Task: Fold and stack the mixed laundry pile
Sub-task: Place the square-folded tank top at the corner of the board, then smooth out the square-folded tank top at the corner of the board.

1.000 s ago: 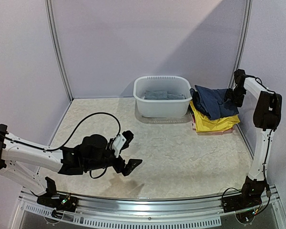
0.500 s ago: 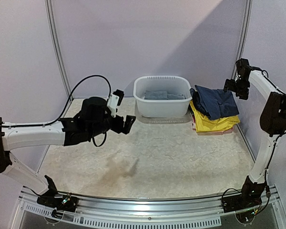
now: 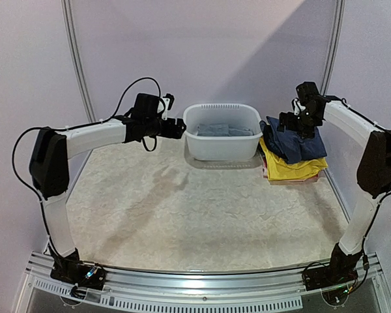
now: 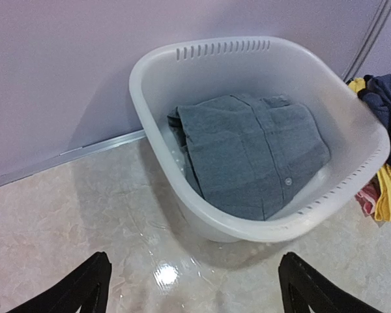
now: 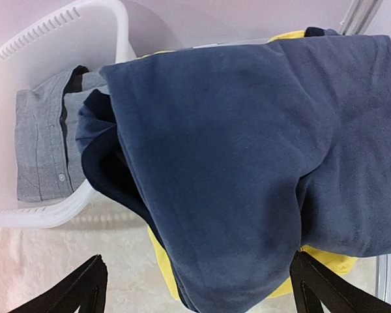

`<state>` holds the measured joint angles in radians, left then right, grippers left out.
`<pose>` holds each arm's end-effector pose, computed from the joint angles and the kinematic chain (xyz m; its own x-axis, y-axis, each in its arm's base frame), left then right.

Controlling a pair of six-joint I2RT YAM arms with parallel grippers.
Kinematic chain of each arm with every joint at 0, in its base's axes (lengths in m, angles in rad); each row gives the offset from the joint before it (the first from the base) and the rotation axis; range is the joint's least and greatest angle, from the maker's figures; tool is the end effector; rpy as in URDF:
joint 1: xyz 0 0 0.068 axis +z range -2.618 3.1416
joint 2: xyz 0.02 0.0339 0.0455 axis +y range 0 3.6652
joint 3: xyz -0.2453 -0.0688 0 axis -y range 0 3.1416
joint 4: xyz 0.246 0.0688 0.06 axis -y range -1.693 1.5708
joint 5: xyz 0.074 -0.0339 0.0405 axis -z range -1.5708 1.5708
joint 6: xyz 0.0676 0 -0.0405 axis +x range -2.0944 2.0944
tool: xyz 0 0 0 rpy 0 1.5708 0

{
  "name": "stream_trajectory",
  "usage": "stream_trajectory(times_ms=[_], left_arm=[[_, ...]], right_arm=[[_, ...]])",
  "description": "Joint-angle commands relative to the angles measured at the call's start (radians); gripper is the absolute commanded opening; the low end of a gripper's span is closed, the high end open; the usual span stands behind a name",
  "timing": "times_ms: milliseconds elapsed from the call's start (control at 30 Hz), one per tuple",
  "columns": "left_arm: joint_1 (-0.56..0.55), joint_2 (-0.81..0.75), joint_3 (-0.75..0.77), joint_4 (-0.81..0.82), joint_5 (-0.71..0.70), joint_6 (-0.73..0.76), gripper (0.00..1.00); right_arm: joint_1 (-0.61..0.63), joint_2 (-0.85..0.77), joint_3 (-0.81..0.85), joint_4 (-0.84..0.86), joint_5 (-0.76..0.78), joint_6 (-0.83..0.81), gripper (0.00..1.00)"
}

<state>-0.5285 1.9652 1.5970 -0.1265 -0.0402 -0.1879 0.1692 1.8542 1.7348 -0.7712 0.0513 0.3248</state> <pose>0.4245 -0.2447 0.2402 -0.4912 0.0707 -0.8682 0.3884 0.9099 -0.1457 0.4234 0.0688 0.2693 -0.7698 0.1918 -0.6088 0.1153 0.9799 0.1629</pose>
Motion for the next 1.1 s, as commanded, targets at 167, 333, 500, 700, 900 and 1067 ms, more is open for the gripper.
stream_trajectory(times_ms=[167, 333, 500, 700, 900, 1067], left_arm=[[0.079, 0.258, 0.336, -0.212, 0.208, 0.005, 0.87], [0.092, 0.347, 0.439, -0.23, 0.282, 0.001, 0.83], [0.094, 0.43, 0.541, -0.258, 0.308, 0.005, 0.79], [0.096, 0.494, 0.609, -0.256, 0.33, -0.005, 0.48], [0.099, 0.514, 0.63, -0.251, 0.323, -0.013, 0.27], [0.099, 0.502, 0.616, -0.245, 0.322, -0.017, 0.26]], right_arm=[[0.023, 0.011, 0.029, 0.082, -0.025, -0.076, 0.99], [0.031, 0.112, 0.11, 0.073, -0.026, -0.106, 0.99], [0.039, 0.203, 0.222, 0.05, -0.025, -0.141, 0.99], [0.048, 0.298, 0.319, 0.026, -0.034, -0.18, 0.99], [0.056, 0.354, 0.371, 0.023, -0.041, -0.182, 0.99], [0.069, 0.383, 0.393, 0.002, -0.04, -0.194, 0.94]])
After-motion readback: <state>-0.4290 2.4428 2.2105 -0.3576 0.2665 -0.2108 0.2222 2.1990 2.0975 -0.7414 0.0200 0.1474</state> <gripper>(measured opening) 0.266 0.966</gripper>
